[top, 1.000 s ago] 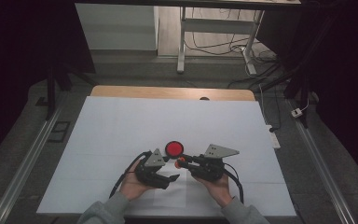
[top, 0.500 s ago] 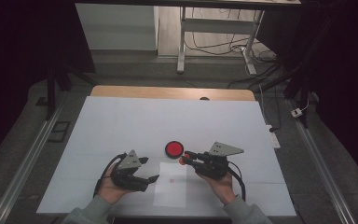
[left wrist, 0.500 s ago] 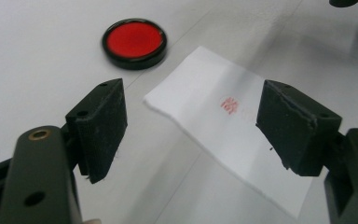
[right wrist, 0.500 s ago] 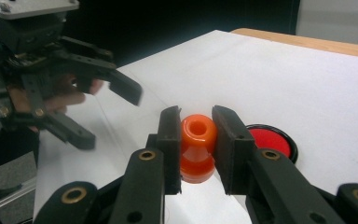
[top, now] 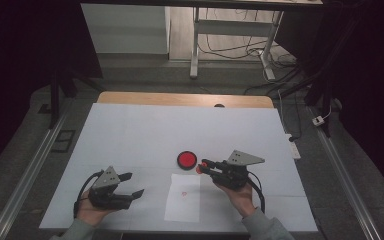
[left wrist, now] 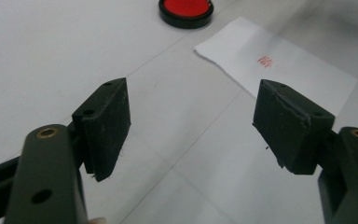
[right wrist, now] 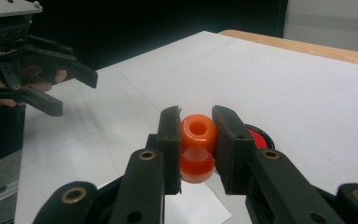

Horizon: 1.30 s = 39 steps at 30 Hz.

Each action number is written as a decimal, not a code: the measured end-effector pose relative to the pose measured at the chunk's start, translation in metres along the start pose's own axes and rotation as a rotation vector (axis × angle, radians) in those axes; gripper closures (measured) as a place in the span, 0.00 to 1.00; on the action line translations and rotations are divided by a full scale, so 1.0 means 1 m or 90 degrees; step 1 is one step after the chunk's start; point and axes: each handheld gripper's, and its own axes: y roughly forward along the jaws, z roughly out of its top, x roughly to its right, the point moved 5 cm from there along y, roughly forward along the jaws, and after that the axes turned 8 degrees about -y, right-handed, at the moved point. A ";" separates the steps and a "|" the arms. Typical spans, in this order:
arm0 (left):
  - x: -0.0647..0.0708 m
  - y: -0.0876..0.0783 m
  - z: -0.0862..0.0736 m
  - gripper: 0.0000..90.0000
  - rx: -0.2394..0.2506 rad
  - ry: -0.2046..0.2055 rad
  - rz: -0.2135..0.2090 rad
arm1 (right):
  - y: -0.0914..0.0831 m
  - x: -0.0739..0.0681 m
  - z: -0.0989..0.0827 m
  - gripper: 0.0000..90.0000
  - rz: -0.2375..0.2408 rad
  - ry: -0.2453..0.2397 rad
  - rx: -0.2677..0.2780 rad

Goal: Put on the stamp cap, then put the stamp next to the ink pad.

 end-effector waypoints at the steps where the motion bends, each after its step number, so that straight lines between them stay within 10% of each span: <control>1: -0.002 -0.001 -0.001 0.31 0.000 -0.003 0.002 | 0.000 0.000 0.000 0.81 -0.001 0.000 -0.001; 39: -0.006 0.004 -0.003 0.31 -0.014 0.002 0.007 | 0.017 0.045 -0.016 0.80 -0.106 -0.003 -0.079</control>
